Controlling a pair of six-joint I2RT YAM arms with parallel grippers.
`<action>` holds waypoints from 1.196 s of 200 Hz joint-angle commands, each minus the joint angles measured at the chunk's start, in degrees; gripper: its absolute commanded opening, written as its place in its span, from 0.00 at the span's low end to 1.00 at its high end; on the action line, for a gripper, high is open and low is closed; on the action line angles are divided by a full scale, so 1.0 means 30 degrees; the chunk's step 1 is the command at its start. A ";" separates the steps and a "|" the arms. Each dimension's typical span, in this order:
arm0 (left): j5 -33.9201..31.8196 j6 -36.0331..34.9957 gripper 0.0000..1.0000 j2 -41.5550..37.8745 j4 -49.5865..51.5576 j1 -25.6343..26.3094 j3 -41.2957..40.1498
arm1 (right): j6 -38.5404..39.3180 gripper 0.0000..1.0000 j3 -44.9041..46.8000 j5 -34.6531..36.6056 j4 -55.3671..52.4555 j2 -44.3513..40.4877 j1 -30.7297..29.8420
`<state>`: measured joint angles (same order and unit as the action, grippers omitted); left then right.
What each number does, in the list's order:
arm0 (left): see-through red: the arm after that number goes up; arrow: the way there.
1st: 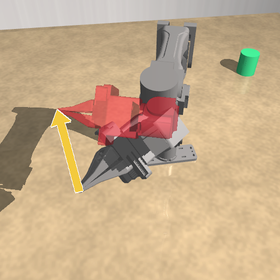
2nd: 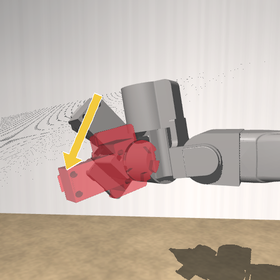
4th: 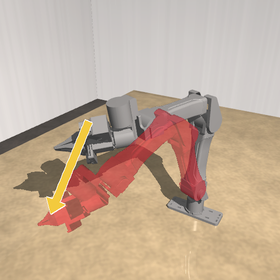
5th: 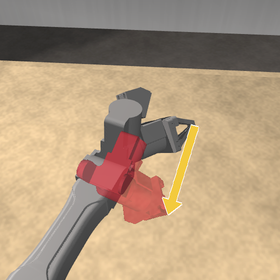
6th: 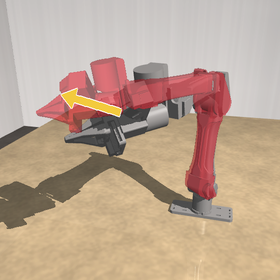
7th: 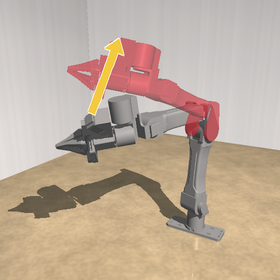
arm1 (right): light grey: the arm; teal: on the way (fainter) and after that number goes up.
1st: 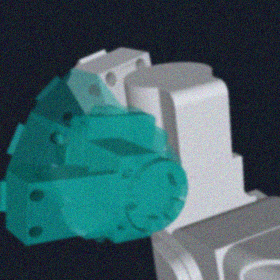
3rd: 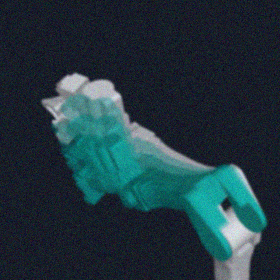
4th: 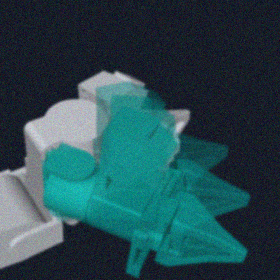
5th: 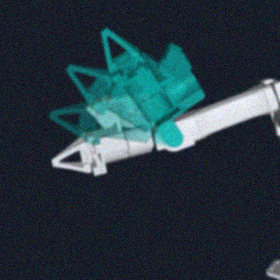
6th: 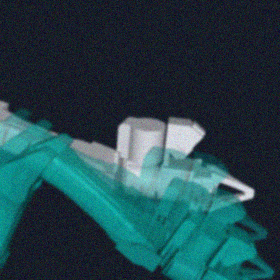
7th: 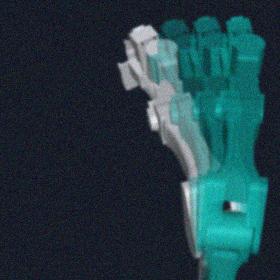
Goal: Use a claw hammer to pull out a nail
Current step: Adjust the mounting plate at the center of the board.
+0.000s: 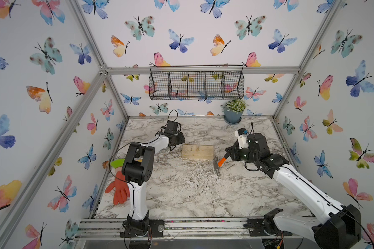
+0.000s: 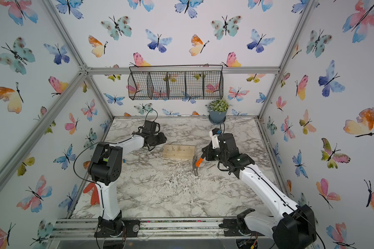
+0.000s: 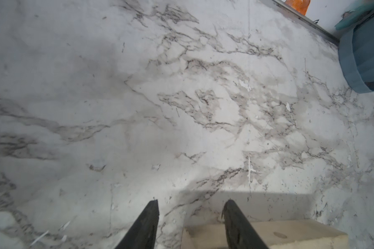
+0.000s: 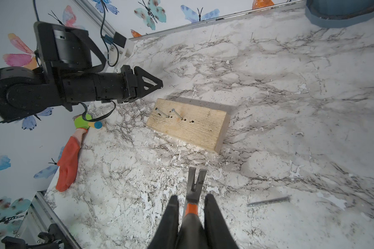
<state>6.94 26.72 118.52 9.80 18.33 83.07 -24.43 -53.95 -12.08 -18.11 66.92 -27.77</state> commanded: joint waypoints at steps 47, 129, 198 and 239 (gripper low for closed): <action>0.0251 -0.1158 0.44 0.1166 0.1246 0.0511 -0.0091 | -0.0049 0.03 -0.0260 -0.0376 0.1849 -0.0059 -0.0001; 0.0236 -0.1191 0.42 -0.1255 0.0496 0.0830 -0.3300 | 0.0188 0.03 -0.0420 -0.0691 0.2076 0.0837 -0.0002; -0.0810 -0.0914 0.47 -0.4337 0.1056 0.0753 -0.4388 | 0.1638 0.03 -0.1915 -0.0606 0.0904 0.1736 -0.0001; -0.0227 -0.0640 0.47 -0.6946 0.1303 0.0803 -0.5766 | 0.3350 0.03 -0.3611 -0.0380 -0.0429 0.2707 -0.0001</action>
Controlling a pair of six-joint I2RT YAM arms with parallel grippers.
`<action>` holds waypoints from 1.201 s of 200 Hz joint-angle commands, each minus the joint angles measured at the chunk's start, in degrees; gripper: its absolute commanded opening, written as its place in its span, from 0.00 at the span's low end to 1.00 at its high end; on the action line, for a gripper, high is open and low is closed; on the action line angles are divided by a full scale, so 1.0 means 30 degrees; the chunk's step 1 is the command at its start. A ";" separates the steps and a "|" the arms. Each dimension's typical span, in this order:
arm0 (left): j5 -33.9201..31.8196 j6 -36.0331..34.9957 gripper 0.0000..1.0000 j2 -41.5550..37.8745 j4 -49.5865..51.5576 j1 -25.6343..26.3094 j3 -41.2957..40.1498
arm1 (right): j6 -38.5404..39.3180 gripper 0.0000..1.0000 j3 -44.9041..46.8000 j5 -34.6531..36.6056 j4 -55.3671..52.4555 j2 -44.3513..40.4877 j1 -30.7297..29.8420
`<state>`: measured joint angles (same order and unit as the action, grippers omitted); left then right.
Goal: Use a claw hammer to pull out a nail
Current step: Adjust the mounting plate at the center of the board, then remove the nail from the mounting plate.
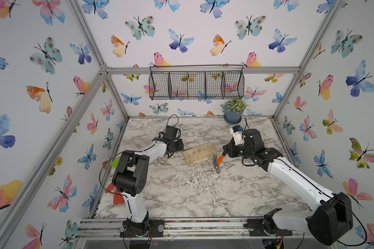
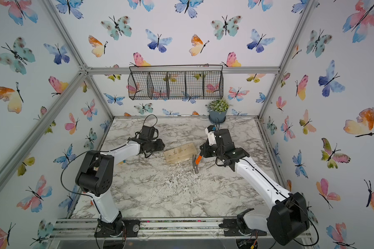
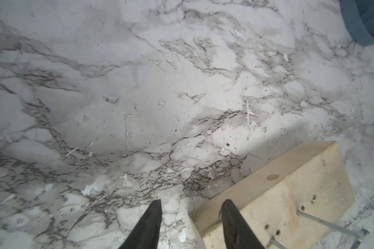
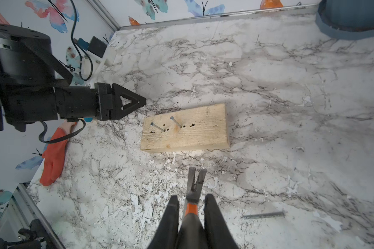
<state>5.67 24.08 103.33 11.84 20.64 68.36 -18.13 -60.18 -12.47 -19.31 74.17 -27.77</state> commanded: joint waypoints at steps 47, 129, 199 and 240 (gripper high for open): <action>0.2813 0.0757 0.46 -0.4544 0.0185 0.0209 -0.2893 | 0.1874 0.03 -0.2699 -0.0450 -0.0199 0.1205 -0.0022; 0.4188 0.2603 0.27 -0.5218 -0.2427 0.1838 -0.5296 | 0.2575 0.03 -0.4696 -0.0936 -0.1073 0.2804 -0.0637; 0.3024 0.2705 0.22 -0.3289 -0.1728 0.2772 -0.4100 | 0.3016 0.03 -0.5661 -0.0951 -0.1596 0.3512 -0.1172; 0.2075 0.2573 0.21 -0.2139 -0.1151 0.2896 -0.3688 | 0.3154 0.03 -0.6012 -0.0977 -0.1749 0.3809 -0.1376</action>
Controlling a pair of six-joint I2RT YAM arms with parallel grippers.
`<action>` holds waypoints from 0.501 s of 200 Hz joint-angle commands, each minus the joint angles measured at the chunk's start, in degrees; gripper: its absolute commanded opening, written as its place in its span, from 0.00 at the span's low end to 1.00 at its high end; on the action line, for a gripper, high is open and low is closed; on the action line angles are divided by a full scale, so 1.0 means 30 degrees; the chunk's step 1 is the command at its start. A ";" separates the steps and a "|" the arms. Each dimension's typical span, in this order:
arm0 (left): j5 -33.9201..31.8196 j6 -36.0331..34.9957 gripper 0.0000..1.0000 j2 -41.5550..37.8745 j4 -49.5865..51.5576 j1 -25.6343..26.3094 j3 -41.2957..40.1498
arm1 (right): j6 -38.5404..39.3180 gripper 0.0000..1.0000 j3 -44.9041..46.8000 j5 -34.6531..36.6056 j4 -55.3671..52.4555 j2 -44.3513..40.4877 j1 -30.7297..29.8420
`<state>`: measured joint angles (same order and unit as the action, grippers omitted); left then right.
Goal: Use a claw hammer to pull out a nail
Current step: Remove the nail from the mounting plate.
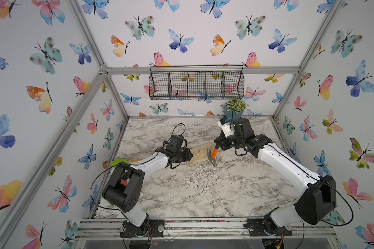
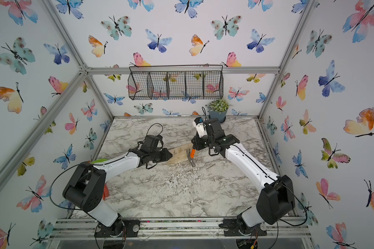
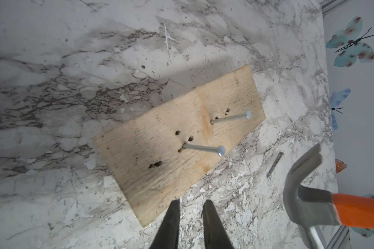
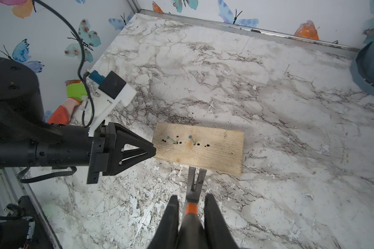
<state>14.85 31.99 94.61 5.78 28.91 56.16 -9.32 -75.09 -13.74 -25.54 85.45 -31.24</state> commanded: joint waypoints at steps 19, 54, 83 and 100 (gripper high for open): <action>-0.1258 -0.0085 0.20 0.1277 0.1171 0.0310 0.0586 | 0.0302 0.03 -0.1146 -0.0516 0.0263 0.0220 -0.0277; -0.2556 0.0045 0.14 0.2520 0.2927 0.0414 0.0967 | 0.0804 0.03 -0.1573 -0.0262 -0.0195 0.0720 -0.0541; -0.2964 -0.0106 0.12 0.3088 0.3530 0.0414 0.0593 | 0.1202 0.03 -0.2281 -0.0422 -0.0911 0.1270 -0.0688; -0.2987 -0.0111 0.11 0.3067 0.3427 0.0414 0.0257 | 0.1622 0.03 -0.2889 -0.0063 -0.1511 0.1808 -0.0941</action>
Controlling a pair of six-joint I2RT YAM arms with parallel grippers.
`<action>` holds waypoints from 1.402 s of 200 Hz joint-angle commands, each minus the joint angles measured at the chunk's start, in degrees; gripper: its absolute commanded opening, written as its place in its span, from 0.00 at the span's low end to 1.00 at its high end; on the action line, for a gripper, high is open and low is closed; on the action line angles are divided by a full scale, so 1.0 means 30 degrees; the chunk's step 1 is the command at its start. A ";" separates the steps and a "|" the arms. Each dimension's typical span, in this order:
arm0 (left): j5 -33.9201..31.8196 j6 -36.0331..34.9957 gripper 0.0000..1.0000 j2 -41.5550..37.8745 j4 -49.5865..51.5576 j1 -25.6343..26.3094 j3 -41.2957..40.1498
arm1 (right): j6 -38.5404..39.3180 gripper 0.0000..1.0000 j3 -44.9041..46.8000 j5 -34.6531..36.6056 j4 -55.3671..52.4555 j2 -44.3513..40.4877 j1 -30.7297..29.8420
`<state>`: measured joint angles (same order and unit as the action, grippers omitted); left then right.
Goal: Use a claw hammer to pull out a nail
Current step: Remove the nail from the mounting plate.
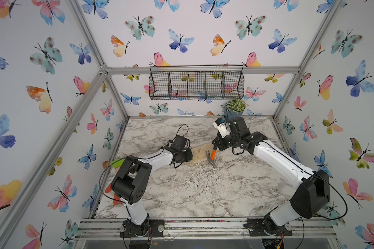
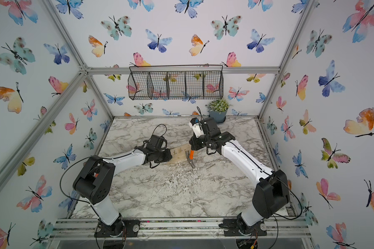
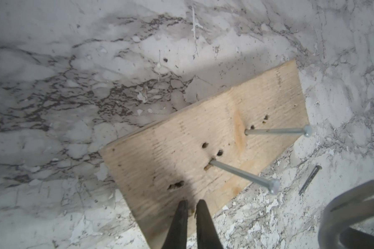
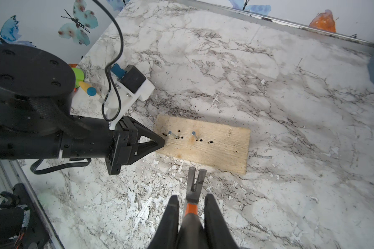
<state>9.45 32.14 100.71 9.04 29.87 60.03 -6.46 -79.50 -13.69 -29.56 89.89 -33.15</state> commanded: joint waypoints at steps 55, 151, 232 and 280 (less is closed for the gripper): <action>-0.1229 -0.0485 0.13 0.0963 0.2494 0.0093 -0.1033 | 0.0721 0.03 -0.2590 0.0134 -0.0566 0.1473 -0.0465; -0.2070 -0.0908 0.12 0.1613 0.3864 0.0093 -0.0415 | 0.0878 0.03 -0.3366 -0.0069 -0.0765 0.2258 -0.0465; -0.1826 -0.0921 0.11 0.1647 0.3740 0.0093 -0.0284 | 0.1018 0.03 -0.4710 -0.0320 -0.0990 0.3894 -0.0465; -0.1862 -0.0977 0.11 0.1678 0.3726 0.0108 -0.0407 | 0.0936 0.03 -0.5689 -0.0576 -0.1162 0.4747 -0.0494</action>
<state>7.53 30.17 101.38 11.51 30.39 61.63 -3.57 -92.84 -13.37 -34.68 103.88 -34.28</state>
